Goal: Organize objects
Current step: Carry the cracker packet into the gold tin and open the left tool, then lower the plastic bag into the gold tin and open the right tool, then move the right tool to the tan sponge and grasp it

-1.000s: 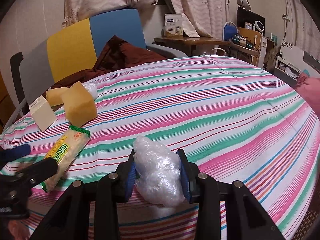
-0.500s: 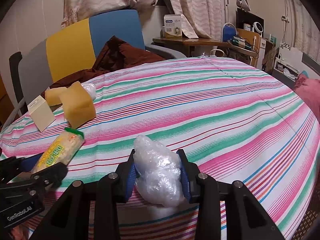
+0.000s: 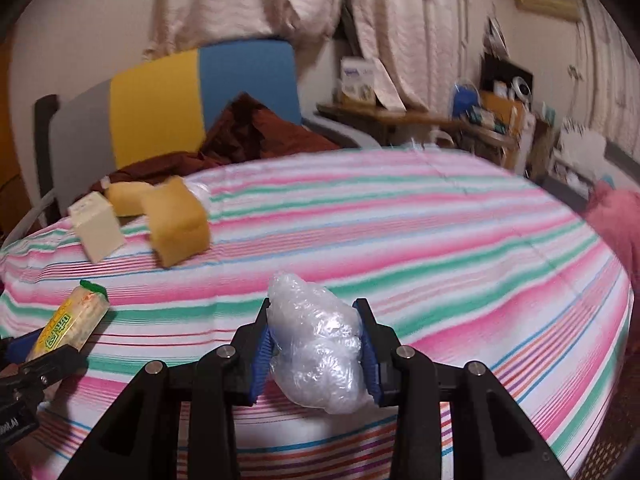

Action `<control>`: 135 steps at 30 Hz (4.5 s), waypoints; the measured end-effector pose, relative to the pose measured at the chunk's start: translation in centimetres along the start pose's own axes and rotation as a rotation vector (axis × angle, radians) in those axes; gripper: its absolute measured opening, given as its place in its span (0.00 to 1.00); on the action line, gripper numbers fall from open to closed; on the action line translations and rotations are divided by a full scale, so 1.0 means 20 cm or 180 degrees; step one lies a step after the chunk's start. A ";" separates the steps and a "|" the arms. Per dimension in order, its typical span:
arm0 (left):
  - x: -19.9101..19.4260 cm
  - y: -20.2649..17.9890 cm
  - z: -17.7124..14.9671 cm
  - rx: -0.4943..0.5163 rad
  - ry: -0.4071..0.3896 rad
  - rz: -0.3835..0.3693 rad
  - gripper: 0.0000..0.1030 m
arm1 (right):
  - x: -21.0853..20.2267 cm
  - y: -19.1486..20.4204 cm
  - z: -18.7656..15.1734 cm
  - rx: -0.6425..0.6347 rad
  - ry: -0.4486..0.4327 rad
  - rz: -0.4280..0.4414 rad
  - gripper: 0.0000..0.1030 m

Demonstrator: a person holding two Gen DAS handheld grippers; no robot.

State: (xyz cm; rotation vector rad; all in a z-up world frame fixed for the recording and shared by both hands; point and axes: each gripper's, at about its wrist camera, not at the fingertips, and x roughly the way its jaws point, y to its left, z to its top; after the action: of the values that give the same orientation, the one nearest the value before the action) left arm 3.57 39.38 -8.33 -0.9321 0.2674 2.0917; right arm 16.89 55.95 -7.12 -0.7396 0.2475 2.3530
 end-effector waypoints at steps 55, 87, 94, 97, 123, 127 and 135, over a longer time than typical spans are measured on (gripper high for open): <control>-0.68 1.28 -0.26 -0.2067 -0.0044 0.0558 0.52 | -0.03 0.38 -0.06 -0.1208 -0.0076 -0.0223 0.37; -1.21 1.47 -0.52 -0.2197 -0.0795 0.1099 1.00 | -0.61 1.26 -0.10 -0.0874 0.0117 0.2287 0.36; -1.24 1.56 -0.60 -0.2442 -0.0781 0.1190 1.00 | -0.69 1.59 -0.15 -0.1145 0.0336 0.2722 0.36; -1.26 1.59 -0.60 -0.2496 -0.0798 0.1211 1.00 | -0.69 1.70 -0.20 -0.1209 0.0486 0.2752 0.37; -1.19 1.50 -0.57 -0.2333 -0.0597 0.1133 1.00 | -0.63 1.61 -0.19 -0.0903 0.0522 0.2547 0.50; -1.16 1.41 -0.53 -0.2140 -0.0565 0.0988 1.00 | -0.57 1.51 -0.17 -0.0830 0.0496 0.2383 0.50; -1.07 1.18 -0.49 -0.1654 -0.0399 0.0725 1.00 | -0.37 1.20 -0.17 -0.0557 0.0620 0.1945 0.50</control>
State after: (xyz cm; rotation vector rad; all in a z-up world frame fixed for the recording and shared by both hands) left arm -0.55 6.60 -3.21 -1.0993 -0.2631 2.4774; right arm 7.74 32.25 -5.96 -1.1029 0.4003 2.9033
